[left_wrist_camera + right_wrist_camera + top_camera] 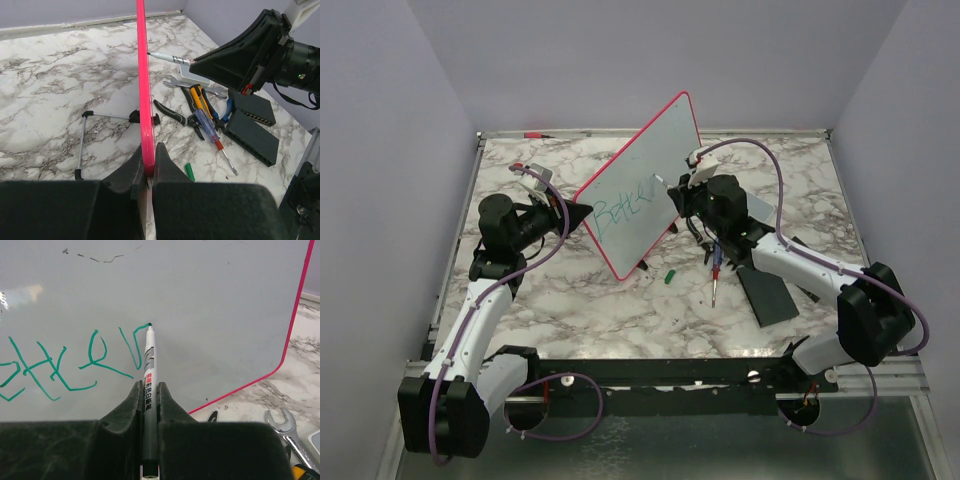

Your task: Write a sentence on the whiteboard

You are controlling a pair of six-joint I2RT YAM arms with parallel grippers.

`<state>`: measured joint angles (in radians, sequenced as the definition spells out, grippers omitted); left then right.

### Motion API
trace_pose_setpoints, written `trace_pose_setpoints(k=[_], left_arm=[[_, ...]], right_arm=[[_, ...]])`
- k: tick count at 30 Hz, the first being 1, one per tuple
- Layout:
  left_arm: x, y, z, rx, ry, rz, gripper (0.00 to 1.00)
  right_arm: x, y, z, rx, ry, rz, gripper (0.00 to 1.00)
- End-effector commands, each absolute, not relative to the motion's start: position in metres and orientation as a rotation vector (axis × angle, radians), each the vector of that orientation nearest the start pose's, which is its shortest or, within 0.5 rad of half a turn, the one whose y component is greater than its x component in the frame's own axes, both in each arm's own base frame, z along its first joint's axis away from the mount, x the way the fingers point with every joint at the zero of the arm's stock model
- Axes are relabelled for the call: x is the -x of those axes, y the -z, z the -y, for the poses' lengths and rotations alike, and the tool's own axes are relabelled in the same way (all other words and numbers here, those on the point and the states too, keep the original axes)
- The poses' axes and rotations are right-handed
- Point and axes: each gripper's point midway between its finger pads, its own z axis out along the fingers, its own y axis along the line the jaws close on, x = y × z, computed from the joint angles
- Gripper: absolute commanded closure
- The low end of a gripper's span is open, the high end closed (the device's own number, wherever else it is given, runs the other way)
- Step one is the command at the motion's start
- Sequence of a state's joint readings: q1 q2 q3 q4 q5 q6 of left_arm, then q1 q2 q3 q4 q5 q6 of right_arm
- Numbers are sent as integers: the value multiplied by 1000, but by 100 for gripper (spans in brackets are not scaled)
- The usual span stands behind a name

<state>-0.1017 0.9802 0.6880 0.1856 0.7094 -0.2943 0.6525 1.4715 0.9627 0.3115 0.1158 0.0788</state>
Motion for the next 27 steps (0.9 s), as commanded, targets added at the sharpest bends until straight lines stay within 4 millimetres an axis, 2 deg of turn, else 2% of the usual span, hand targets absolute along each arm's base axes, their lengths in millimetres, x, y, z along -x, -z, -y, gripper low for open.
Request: trace_pose_setpoints(k=[1, 17, 27], left_arm=[[-278, -202, 167, -437, 977, -1883, 100], [-281, -200, 165, -428, 966, -1891, 100], [-281, -198, 165, -428, 962, -1894, 100]], right_arm=[[-389, -224, -275, 414, -429, -1734, 99], [-375, -242, -263, 401, -441, -1693, 99], [-383, -246, -234, 367, -459, -1699, 99]])
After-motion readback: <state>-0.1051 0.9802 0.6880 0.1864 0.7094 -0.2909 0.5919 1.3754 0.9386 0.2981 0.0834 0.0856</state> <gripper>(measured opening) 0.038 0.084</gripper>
